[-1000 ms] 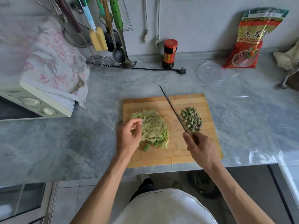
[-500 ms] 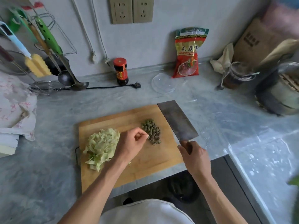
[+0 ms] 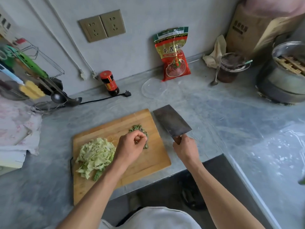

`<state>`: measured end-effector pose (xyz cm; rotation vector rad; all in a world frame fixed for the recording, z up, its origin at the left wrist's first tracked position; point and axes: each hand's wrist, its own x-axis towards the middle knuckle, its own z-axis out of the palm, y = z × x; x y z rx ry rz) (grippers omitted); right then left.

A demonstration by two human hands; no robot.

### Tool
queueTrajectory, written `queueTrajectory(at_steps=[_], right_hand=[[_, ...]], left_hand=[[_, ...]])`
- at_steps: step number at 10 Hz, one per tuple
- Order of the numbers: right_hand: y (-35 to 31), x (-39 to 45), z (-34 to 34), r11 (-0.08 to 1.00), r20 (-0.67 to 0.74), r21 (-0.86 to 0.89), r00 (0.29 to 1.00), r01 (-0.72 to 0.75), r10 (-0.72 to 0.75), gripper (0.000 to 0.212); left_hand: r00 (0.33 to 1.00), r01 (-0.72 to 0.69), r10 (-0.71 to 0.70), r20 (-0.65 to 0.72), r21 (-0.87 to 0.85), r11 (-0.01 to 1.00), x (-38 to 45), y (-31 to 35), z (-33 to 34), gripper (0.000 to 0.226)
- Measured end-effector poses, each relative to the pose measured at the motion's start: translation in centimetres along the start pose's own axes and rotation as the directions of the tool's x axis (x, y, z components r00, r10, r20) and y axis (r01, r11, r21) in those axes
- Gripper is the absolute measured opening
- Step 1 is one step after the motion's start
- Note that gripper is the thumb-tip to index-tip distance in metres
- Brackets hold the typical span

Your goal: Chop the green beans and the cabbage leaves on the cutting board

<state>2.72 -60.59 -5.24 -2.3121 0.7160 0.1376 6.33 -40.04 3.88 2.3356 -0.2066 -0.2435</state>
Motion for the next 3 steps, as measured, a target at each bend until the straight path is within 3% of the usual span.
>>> queueTrajectory(at_steps=[3], right_hand=[[-0.1, 0.4, 0.4, 0.990, 0.124, -0.123, 0.991, 0.073, -0.057, 0.020]], left_hand=[[0.994, 0.090, -0.095, -0.059, -0.068, 0.994, -2.2, -1.1, 1.0, 0.008]])
